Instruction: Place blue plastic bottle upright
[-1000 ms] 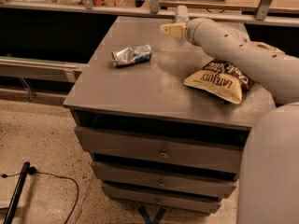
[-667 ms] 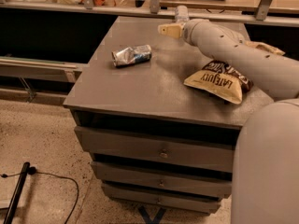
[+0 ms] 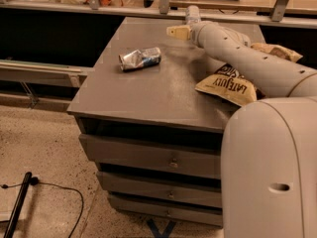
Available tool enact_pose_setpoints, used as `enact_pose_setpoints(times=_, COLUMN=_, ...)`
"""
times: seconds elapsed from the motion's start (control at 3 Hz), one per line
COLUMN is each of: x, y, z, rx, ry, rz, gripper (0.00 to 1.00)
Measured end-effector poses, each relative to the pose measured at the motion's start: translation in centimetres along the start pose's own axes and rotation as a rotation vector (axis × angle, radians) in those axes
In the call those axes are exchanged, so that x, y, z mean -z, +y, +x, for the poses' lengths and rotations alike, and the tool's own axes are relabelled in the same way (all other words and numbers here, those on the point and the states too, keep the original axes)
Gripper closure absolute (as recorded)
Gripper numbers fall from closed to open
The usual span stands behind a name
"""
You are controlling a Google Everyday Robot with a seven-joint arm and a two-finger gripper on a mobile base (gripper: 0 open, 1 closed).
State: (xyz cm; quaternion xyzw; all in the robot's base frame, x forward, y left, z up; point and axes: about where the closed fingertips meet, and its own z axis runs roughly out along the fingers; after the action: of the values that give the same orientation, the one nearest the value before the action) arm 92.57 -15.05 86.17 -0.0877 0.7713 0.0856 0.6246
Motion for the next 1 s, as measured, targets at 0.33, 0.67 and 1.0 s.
enact_pose_setpoints(times=0.33, x=-1.2, y=-0.5, z=0.2, rx=0.002, ry=0.003, rz=-0.004, gripper=0.18)
enact_pose_setpoints(times=0.67, x=-2.2, y=-0.7, z=-0.7, rx=0.018, ry=-0.011, rz=-0.013, gripper=0.49)
enact_pose_setpoints(times=1.0, x=-2.4, y=-1.0, z=-1.1, rx=0.033, ry=-0.014, rz=-0.009, gripper=0.73)
